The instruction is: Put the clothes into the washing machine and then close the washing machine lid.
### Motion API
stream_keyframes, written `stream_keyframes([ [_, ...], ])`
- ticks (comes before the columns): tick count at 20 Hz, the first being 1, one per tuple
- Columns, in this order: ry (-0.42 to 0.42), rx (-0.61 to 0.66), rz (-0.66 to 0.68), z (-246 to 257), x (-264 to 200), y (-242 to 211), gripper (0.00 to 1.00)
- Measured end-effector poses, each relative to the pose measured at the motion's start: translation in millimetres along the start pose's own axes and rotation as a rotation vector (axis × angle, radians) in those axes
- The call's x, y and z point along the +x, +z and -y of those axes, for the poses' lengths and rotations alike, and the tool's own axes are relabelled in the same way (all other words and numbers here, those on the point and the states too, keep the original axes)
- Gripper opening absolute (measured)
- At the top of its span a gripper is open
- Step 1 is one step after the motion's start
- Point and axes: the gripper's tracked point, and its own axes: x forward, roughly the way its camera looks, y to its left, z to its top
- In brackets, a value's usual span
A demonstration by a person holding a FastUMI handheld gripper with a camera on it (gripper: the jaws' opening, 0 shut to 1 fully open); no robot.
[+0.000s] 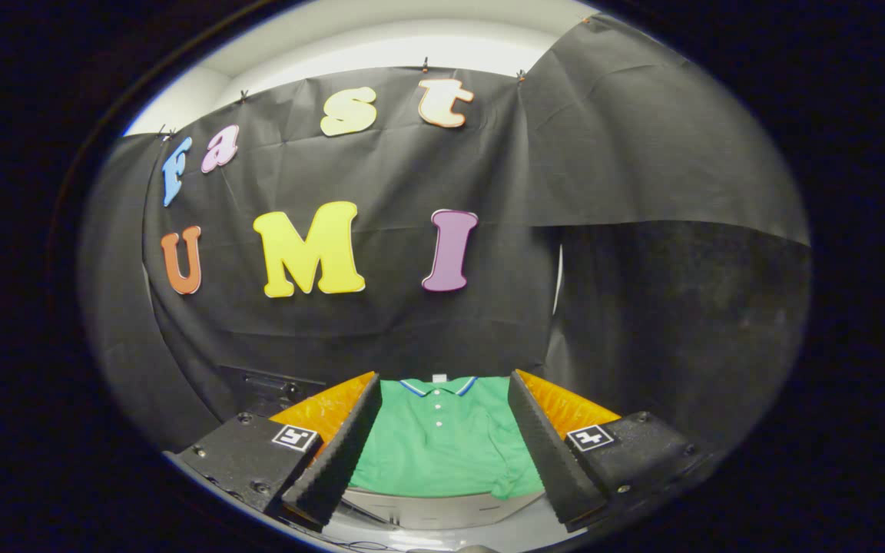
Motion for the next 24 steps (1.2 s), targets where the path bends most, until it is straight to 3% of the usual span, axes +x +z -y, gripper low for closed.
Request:
stream_keyframes([
  [8,0.017,0.006,-0.218,-14,106,-37,1.00],
  [13,-0.038,-0.045,-0.377,1,159,-78,1.00],
  [19,-0.018,0.000,-0.594,5,188,-148,1.00],
  [24,-0.029,-0.050,-0.621,10,194,-164,1.00],
])
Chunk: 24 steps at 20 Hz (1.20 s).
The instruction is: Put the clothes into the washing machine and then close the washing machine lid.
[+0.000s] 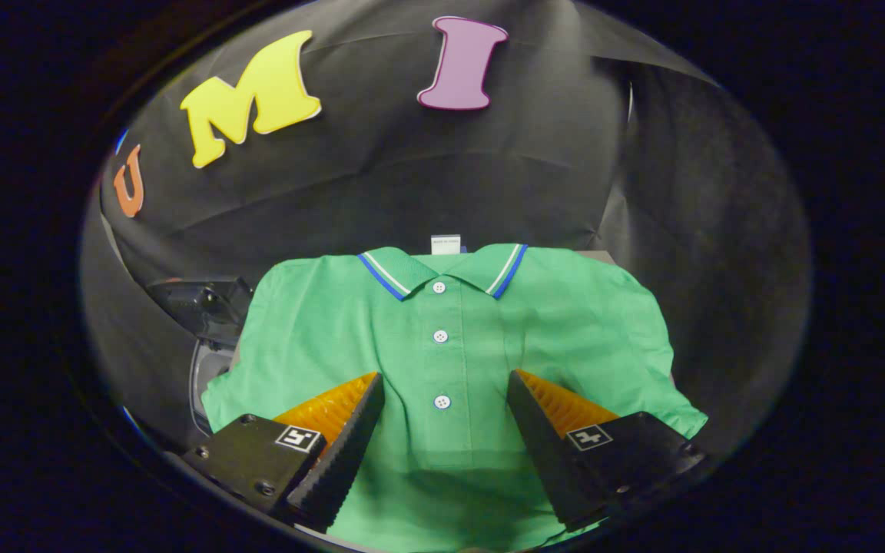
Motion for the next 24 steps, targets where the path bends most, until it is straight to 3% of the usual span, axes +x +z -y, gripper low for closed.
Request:
stream_keyframes([
  [5,0.021,-0.016,0.001,-3,1,-1,0.97],
  [8,0.031,-0.029,0.007,-2,-3,2,0.82],
  [12,0.035,-0.011,0.032,-2,-1,-2,0.39],
  [13,0.037,0.004,0.046,-3,1,-1,0.33],
  [14,0.040,0.005,0.060,-4,-2,-3,0.18],
  [15,0.044,0.009,0.070,-3,-3,-1,0.14],
  [18,0.066,0.034,0.091,-7,-6,-5,0.08],
  [24,0.141,0.109,0.197,-19,-53,6,0.07],
])
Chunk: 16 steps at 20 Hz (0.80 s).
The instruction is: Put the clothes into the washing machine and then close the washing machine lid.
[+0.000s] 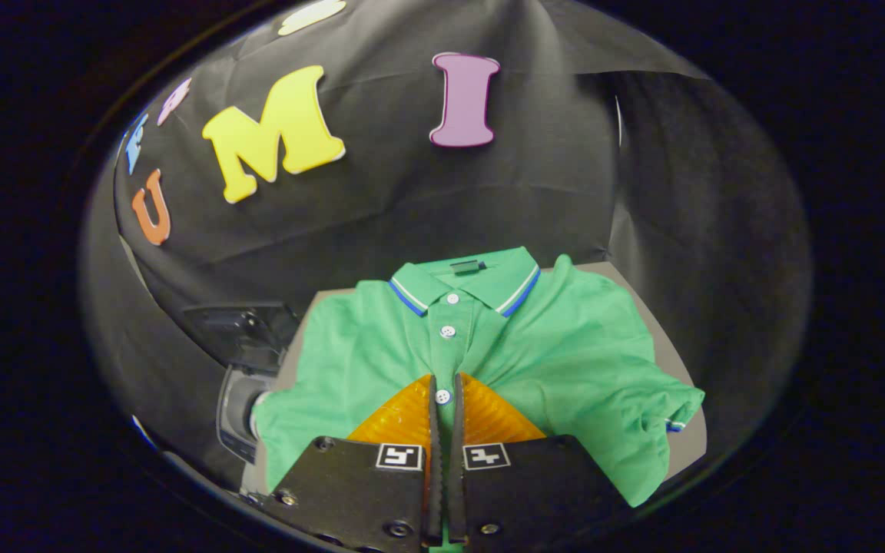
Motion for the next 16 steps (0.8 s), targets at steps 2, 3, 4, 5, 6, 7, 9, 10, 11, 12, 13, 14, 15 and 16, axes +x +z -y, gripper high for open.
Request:
stream_keyframes([
  [2,0.029,0.005,0.053,-18,-20,11,0.06],
  [3,0.034,0.003,0.084,-26,-31,17,0.06],
  [4,0.051,-0.001,0.116,-36,-42,25,0.06],
  [5,0.069,-0.002,0.142,-45,-57,32,0.06],
  [6,0.083,-0.002,0.169,-53,-69,36,0.06],
  [7,0.097,-0.006,0.192,-63,-82,41,0.06],
  [9,0.122,-0.013,0.235,-81,-104,50,0.06],
  [10,0.134,-0.021,0.254,-92,-112,53,0.06],
  [11,0.146,-0.029,0.273,-102,-122,57,0.06],
  [12,0.156,-0.033,0.294,-112,-131,59,0.06],
  [13,0.168,-0.040,0.311,-123,-142,63,0.06],
  [14,0.180,-0.045,0.333,-135,-153,67,0.06],
  [15,0.189,-0.051,0.355,-146,-163,70,0.06],
  [16,0.200,-0.062,0.369,-158,-170,73,0.06],
])
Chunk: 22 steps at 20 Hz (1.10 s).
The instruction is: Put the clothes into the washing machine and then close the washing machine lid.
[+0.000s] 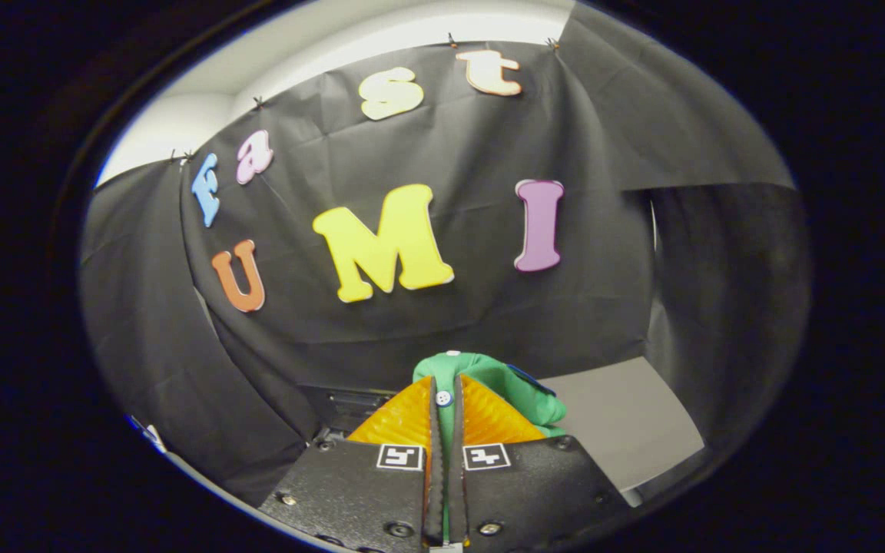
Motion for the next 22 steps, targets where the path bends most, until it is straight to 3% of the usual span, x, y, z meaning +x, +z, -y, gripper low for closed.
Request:
stream_keyframes([
  [9,0.100,-0.025,0.043,-111,-4,12,0.06],
  [22,0.183,-0.009,-0.130,-210,86,-89,0.06],
])
